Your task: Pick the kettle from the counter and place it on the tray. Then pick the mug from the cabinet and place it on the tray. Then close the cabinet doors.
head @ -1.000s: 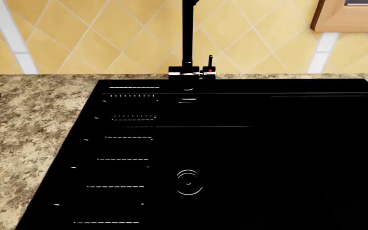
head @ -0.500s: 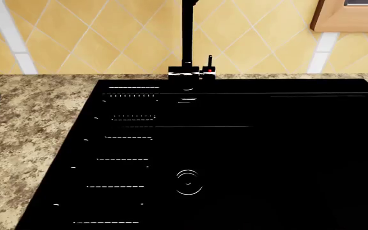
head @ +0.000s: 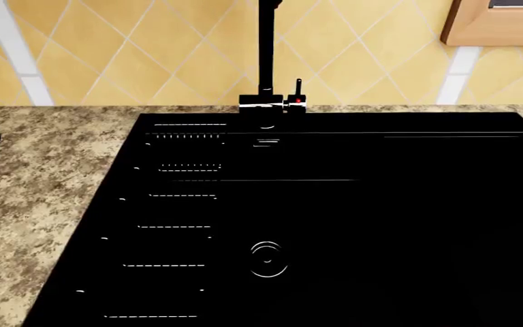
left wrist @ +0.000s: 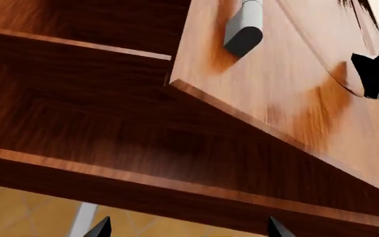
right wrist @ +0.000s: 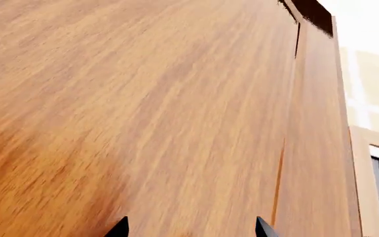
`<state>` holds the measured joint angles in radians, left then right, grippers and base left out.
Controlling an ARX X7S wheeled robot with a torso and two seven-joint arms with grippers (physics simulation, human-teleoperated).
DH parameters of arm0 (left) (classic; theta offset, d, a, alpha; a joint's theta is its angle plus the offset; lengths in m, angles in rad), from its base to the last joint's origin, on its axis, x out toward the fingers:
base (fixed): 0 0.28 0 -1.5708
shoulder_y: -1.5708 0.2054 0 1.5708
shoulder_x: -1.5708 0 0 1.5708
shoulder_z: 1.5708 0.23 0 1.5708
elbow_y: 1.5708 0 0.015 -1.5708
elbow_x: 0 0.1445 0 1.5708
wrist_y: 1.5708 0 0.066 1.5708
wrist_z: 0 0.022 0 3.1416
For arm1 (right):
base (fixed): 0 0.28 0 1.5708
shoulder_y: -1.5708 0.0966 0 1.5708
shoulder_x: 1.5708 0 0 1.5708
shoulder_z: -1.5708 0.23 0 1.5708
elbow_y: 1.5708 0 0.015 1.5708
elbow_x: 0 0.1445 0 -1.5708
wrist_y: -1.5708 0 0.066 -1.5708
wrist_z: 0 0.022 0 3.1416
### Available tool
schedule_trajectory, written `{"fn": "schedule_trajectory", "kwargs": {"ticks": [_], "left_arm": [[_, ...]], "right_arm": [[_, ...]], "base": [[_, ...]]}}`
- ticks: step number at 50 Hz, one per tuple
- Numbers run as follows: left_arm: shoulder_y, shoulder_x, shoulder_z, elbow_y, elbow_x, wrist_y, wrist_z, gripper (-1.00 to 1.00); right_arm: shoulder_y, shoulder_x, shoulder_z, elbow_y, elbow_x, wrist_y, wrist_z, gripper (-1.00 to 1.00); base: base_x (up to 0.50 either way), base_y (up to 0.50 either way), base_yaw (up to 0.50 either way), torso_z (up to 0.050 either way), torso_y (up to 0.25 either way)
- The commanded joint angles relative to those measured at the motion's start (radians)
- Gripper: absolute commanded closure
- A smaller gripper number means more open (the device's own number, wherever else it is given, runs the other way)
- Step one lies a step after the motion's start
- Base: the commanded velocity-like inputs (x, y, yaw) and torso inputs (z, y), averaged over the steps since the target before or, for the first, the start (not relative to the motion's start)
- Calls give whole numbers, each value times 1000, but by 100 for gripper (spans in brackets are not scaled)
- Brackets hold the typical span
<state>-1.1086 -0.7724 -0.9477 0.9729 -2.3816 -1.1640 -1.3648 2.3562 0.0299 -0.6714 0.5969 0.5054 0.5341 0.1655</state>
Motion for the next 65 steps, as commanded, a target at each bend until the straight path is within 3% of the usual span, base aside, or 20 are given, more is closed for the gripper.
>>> {"fn": "schedule_trajectory", "kwargs": {"ticks": [1, 7, 13, 24, 30, 33, 36, 40, 44, 47, 50, 51, 54, 59, 65], "left_arm": [[35, 21, -58, -8, -5, -36, 18, -100], [46, 29, -74, -10, -5, -47, 26, -100], [60, 33, -96, -10, -12, -54, 31, -100], [78, 48, -119, -12, -9, -71, 43, -100], [76, 45, -110, -10, -5, -62, 44, -100], [79, 40, -117, -11, -8, -60, 45, -100], [75, 32, -111, -9, -7, -53, 43, -100], [64, 13, -83, -1, -5, -22, 31, -100], [43, -15, -27, 19, -6, 31, 11, -100], [20, -37, 20, 31, -1, 68, -4, -100], [-7, -43, 77, 40, 20, 93, -15, -100], [-14, -40, 97, 45, 27, 100, -19, -100], [-36, -51, 134, 58, 17, 135, -39, -100], [-37, -55, 122, 60, -8, 134, -53, -100], [-44, -48, 119, 57, -14, 125, -59, -100]], "right_arm": [[-63, -29, -594, 236, 420, 57, -1, -100], [-68, -30, -792, 232, 505, 24, 21, -100], [-107, -30, -879, 199, 476, 56, 24, -100], [-174, -30, -877, 178, 366, 130, -10, -100], [-87, -29, -806, 211, 402, 58, 19, -100], [-2, 52, -653, 66, 425, 69, 132, -100], [-1, 123, -292, -180, 297, 293, 196, -100], [-3, 191, 3, -499, 372, 554, 265, -100], [-44, 237, 306, -765, 660, 836, 596, -100], [-72, 271, 460, -877, 1009, 1026, 983, -100], [-109, 448, 356, -1037, 1459, 816, 1401, -100], [-112, 542, 272, -1138, 1584, 670, 1404, -100], [-77, 765, 64, -1413, 1648, 285, 1404, -100], [-11, 978, -157, -1644, 1618, -27, 1404, -100], [-328, 1024, 268, -1644, 1705, 174, 1405, -100]], "base": [[0, 0, 0, 0, 0], [6, 0, 2, 0, 0], [6, 0, 0, 0, 0], [7, 1, 1, 0, 0], [10, 2, 2, 0, 0], [5, 0, 0, 0, 0], [0, 0, 0, 0, 0], [0, 0, 0, 0, 0], [0, 0, 0, 0, 0], [0, 0, 0, 0, 0], [0, 0, 0, 0, 0], [0, 0, 0, 0, 0], [0, 0, 0, 0, 0], [0, 0, 0, 0, 0], [0, 0, 0, 0, 0]]}}
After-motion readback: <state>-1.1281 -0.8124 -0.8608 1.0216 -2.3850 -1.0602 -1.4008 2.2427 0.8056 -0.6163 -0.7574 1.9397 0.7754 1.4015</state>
